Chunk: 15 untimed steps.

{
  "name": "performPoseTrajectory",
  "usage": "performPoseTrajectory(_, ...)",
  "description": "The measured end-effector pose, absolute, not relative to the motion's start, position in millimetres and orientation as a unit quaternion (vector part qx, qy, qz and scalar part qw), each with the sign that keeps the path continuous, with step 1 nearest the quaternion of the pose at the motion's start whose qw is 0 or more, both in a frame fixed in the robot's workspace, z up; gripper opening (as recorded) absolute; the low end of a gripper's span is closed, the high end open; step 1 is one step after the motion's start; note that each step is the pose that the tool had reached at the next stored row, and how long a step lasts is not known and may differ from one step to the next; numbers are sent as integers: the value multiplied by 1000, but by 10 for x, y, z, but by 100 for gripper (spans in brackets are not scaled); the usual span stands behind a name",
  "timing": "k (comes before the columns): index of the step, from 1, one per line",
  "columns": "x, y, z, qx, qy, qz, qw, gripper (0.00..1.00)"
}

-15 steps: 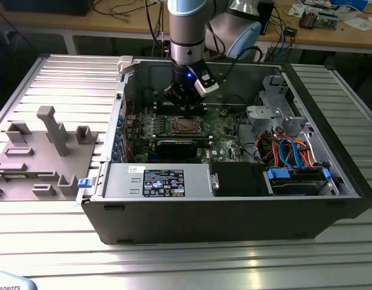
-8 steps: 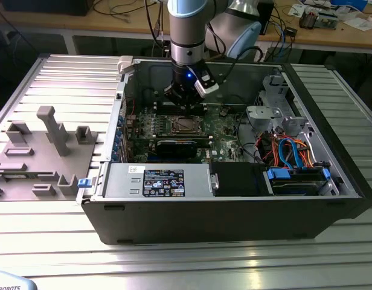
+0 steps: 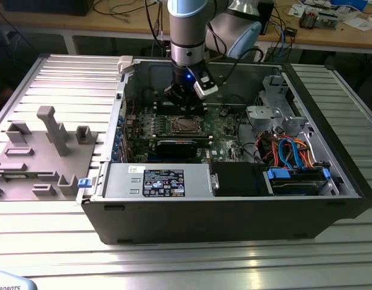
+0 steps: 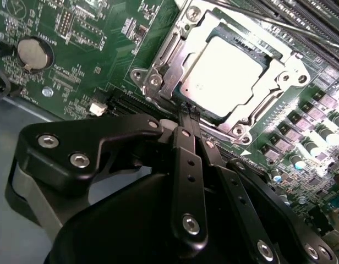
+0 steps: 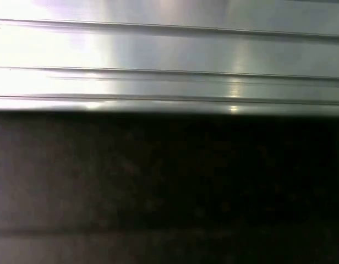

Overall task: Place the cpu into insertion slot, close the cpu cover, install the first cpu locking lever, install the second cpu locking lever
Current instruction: 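Install the first cpu locking lever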

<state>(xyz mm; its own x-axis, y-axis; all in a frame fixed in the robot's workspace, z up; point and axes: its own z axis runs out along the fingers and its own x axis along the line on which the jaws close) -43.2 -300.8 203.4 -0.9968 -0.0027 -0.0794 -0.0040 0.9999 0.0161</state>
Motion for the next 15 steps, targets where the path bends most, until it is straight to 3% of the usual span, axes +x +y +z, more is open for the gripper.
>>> performPoseTrajectory(15, -431, -3103, 2150, 12, 999, 4, 40, 11)
